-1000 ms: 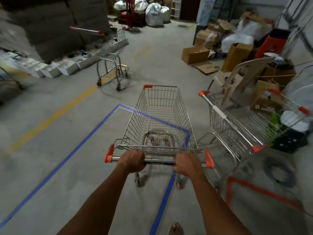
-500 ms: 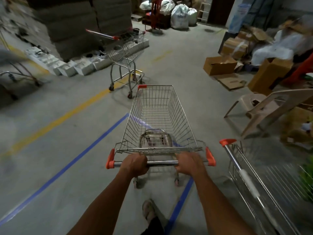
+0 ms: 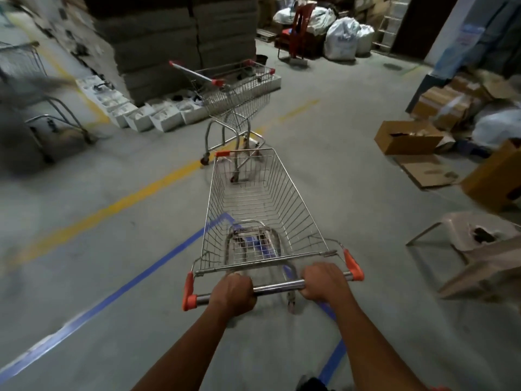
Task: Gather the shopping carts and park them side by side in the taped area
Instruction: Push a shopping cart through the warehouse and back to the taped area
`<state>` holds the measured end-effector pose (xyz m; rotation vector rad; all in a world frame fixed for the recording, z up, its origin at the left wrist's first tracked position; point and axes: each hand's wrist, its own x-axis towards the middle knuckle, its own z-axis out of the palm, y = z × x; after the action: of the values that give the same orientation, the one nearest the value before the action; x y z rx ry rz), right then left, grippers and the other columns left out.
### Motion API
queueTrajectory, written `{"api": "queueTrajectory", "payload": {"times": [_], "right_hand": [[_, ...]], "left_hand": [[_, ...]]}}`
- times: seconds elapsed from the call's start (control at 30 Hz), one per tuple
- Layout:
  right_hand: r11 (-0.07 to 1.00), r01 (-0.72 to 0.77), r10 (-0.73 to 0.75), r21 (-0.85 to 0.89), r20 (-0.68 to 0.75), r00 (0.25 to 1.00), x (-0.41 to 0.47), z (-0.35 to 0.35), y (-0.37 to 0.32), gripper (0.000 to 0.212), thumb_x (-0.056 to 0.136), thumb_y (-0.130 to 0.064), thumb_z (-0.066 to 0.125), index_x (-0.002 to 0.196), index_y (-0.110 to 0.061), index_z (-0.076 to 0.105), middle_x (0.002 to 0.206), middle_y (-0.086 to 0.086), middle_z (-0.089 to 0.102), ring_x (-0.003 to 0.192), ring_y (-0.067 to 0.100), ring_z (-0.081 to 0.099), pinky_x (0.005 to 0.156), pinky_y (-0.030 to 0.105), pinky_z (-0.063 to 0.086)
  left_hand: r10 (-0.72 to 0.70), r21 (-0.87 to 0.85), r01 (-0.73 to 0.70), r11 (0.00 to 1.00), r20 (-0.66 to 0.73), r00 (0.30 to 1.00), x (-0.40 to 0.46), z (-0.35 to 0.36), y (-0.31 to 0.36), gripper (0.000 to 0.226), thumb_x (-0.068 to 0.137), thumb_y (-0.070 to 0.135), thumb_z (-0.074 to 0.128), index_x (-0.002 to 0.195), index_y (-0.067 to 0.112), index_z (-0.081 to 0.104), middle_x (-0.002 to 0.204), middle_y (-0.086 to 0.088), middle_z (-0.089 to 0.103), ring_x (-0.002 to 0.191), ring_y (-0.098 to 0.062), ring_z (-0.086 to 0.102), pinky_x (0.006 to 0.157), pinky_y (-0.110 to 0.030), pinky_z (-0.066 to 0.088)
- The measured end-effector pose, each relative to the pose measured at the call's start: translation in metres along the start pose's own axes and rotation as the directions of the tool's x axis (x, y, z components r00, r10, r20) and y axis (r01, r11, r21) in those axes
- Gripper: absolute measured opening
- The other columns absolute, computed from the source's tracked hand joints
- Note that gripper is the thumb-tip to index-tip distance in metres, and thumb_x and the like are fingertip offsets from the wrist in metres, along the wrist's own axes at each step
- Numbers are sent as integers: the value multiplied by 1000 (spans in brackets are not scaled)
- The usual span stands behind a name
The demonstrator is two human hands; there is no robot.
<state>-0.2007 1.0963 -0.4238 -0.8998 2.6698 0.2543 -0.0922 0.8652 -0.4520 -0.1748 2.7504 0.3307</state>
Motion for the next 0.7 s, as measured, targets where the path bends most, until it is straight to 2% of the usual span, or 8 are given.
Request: {"api": "queueTrajectory", "payload": {"times": [0.2,0.37,0.47,0.6,0.7], "right_hand": [[986,143,-148,-90,-52,988,111,-40,65,38,78,-53,62,99,-23,73,95,4,73,91,25,70,80,34,54],[937,320,-330,-143,-55,942,203,-77,100,29,83,-40,60,103,-21,68,98,5,73,94,27,70,79,33,51],[909,393,-400,-136,-27,916,253,-97,116,26,82,-38,60,99,-19,68,95,3,73,90,24,70,77,32,52],[858,490,-499,-151,-21,867,318,-120,131,24,82,-38,61,96,-20,68,90,4,71,84,25,69,69,32,46],[827,537,-543,-168,6,839,358,-135,138,21,81,-40,65,91,-22,66,83,0,66,74,22,63,66,32,45]], "left_hand": [[-120,-130,122,984,19,993,87,-33,18,23,91,41,56,100,22,66,91,1,66,85,-16,65,84,-36,57],[-243,-174,242,954,17,970,147,-76,20,20,89,39,57,91,21,65,84,2,62,79,-17,64,75,-35,57],[-321,-193,317,929,8,947,177,-96,24,12,88,37,58,82,28,55,84,5,59,79,-17,61,69,-32,49],[-422,-231,407,884,-19,906,221,-118,25,16,88,37,60,95,22,62,98,-2,67,89,-22,65,79,-36,55],[-465,-230,451,862,-8,885,248,-130,22,20,86,38,60,94,20,65,91,-2,68,82,-20,65,74,-34,56]]}}
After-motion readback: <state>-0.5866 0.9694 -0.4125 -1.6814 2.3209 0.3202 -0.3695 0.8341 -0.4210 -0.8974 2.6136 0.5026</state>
